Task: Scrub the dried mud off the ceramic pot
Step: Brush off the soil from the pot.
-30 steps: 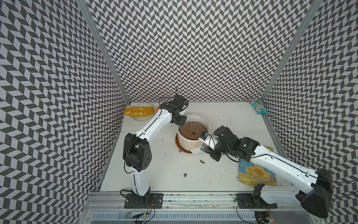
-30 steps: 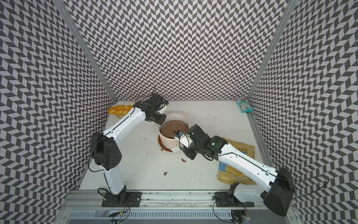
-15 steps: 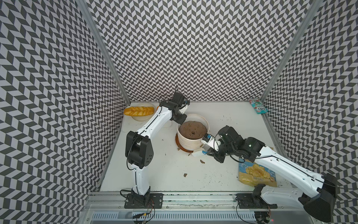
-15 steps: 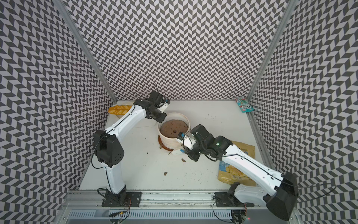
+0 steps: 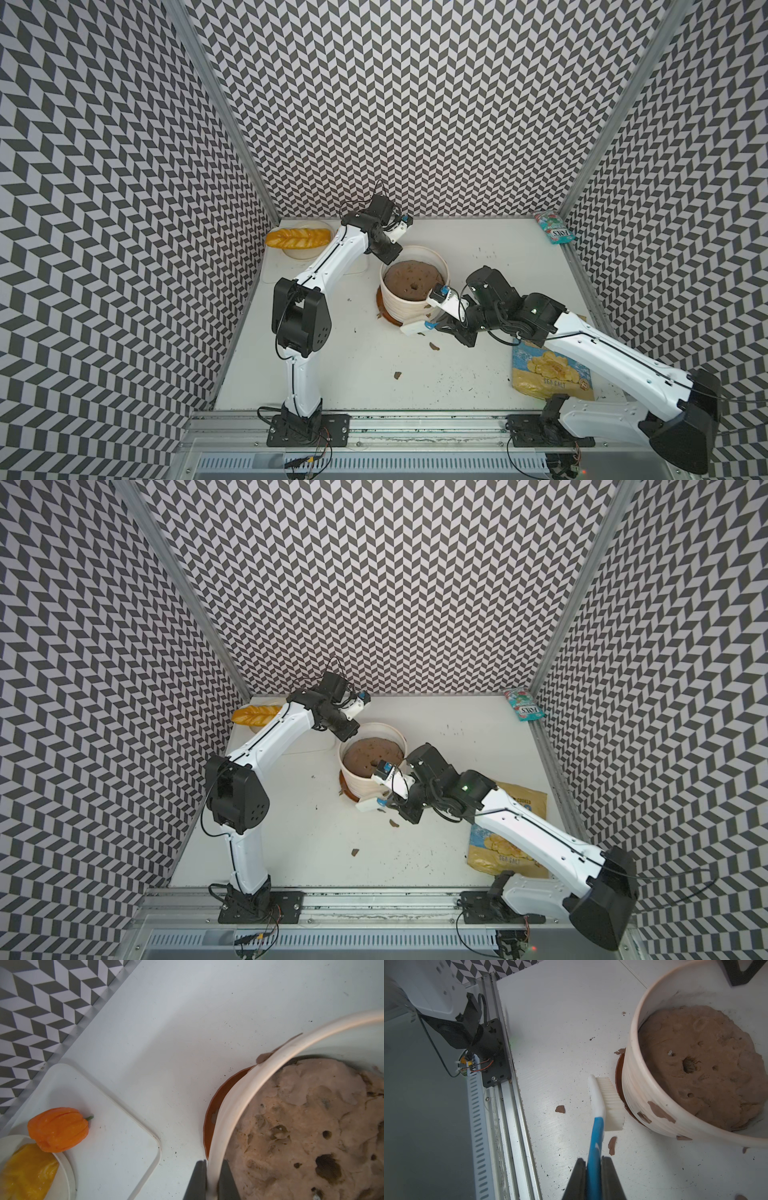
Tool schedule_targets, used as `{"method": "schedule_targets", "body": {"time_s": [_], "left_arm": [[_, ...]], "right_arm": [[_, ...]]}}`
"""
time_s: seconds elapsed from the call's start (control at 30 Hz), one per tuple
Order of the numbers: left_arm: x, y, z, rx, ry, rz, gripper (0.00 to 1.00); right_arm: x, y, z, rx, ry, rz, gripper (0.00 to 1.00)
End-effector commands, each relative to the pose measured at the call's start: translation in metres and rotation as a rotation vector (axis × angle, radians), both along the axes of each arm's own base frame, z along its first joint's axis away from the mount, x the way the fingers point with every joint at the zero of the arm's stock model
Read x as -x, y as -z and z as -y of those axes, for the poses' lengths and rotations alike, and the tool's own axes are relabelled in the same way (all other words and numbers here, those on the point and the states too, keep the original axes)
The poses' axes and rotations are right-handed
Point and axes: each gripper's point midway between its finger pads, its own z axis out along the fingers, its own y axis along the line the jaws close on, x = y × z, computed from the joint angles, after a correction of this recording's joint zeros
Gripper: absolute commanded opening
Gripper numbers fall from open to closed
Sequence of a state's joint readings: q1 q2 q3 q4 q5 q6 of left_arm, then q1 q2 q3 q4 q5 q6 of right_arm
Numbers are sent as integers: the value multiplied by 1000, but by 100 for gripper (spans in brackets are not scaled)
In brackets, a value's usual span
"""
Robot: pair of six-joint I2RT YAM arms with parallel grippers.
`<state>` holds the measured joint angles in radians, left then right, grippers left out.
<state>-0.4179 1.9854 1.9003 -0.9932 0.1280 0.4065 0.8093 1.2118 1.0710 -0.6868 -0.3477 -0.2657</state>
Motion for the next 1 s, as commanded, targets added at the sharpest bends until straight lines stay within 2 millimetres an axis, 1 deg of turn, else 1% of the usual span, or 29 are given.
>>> {"method": "schedule_targets", "body": {"time_s": [0.0, 0.17, 0.27, 0.4, 0.47, 0.53, 0.7, 0.8, 0.83, 0.97], "left_arm": [[-1, -11, 20, 62, 149, 35, 7], [-3, -11, 26, 65, 206, 25, 7], [-3, -16, 35, 97, 249, 24, 8], [-5, -16, 36, 99, 252, 22, 11], [-7, -17, 34, 91, 231, 22, 14], [-12, -20, 29, 79, 181, 27, 22], [-21, -42, 20, 101, 64, 73, 38], [-22, -54, 13, 115, -28, 86, 49], [-20, -56, 10, 129, -77, 78, 51], [-9, -61, -4, 163, -244, 46, 55]], "right_arm": [[-1, -31, -20, -129, -59, 53, 0], [2, -38, -26, -173, -91, 56, 0], [3, -37, -29, -185, -107, 47, 0], [-1, -31, -30, -167, -94, 44, 0], [-3, -30, -29, -164, -89, 45, 0], [-2, -30, -28, -166, -90, 46, 0], [-2, -27, -25, -158, -83, 44, 0], [-1, -27, -22, -167, -81, 49, 0], [0, -27, -22, -169, -78, 49, 0], [0, -30, -22, -189, -73, 50, 0]]}}
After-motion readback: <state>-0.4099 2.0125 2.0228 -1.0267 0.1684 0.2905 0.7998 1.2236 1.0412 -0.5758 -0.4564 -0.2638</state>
